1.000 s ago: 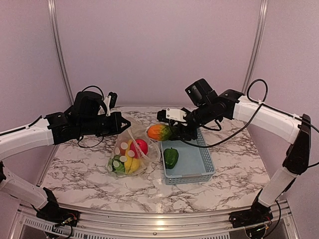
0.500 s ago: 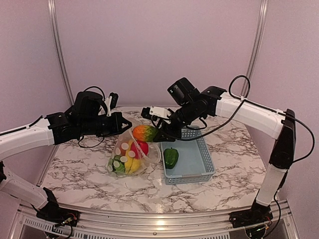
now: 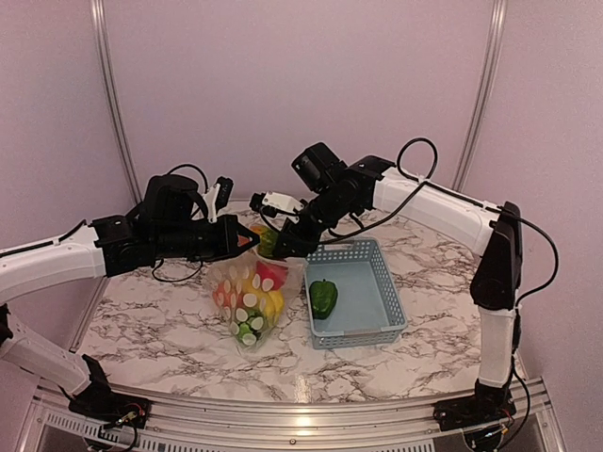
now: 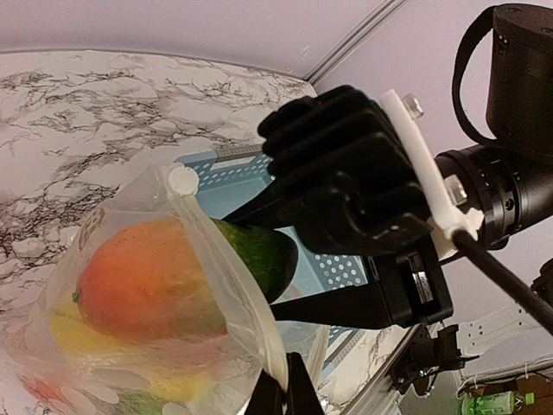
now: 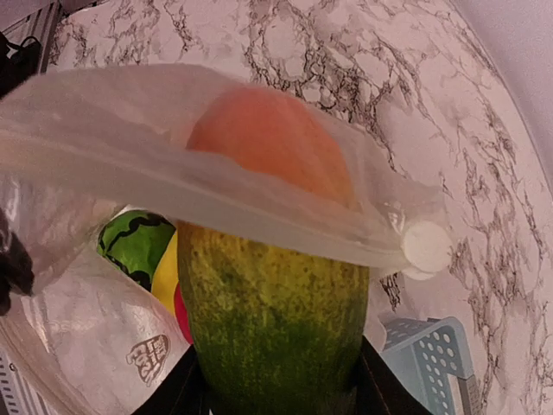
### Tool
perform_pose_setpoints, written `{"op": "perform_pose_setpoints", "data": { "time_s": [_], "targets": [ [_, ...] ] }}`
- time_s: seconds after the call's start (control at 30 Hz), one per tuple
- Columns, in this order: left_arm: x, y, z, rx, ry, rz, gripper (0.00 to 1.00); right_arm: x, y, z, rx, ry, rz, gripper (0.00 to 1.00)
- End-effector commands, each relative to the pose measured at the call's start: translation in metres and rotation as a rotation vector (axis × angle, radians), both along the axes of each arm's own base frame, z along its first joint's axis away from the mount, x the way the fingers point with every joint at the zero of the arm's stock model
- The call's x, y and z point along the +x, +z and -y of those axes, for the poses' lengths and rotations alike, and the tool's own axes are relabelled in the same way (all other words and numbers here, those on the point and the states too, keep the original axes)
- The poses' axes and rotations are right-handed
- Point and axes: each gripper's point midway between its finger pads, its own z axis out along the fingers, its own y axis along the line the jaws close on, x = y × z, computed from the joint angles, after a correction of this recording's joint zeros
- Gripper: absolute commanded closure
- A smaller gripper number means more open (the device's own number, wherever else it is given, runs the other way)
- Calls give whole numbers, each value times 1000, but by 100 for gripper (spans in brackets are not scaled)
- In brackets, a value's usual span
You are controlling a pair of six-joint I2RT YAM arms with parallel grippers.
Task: Place the food in the zip-top bag and seal the zipper
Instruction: Place the fake fruit in the zipper food storage bag.
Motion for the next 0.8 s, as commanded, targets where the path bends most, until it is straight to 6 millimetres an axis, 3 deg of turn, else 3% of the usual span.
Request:
{"op": "perform_pose_setpoints", "data": {
  "time_s": [0.0,0.13,0.37,0.6,0.77],
  "targets": [
    [3,5,14,-31,-25,14,100,-27,22,-19,106,86,-127,56],
    [5,5,16,-31,-25,12,100,-52,25,-28,168,172,-261,54],
    [5,13,12,-41,-12,31,100,-67,10,-31,175,190,-395,34],
    [4,15,4,-22,8,42,100,-53,36,-20,238,181,-377,25],
    [3,20,-8,6,34,71,100,-21,62,11,290,115,-302,29]
  ]
}}
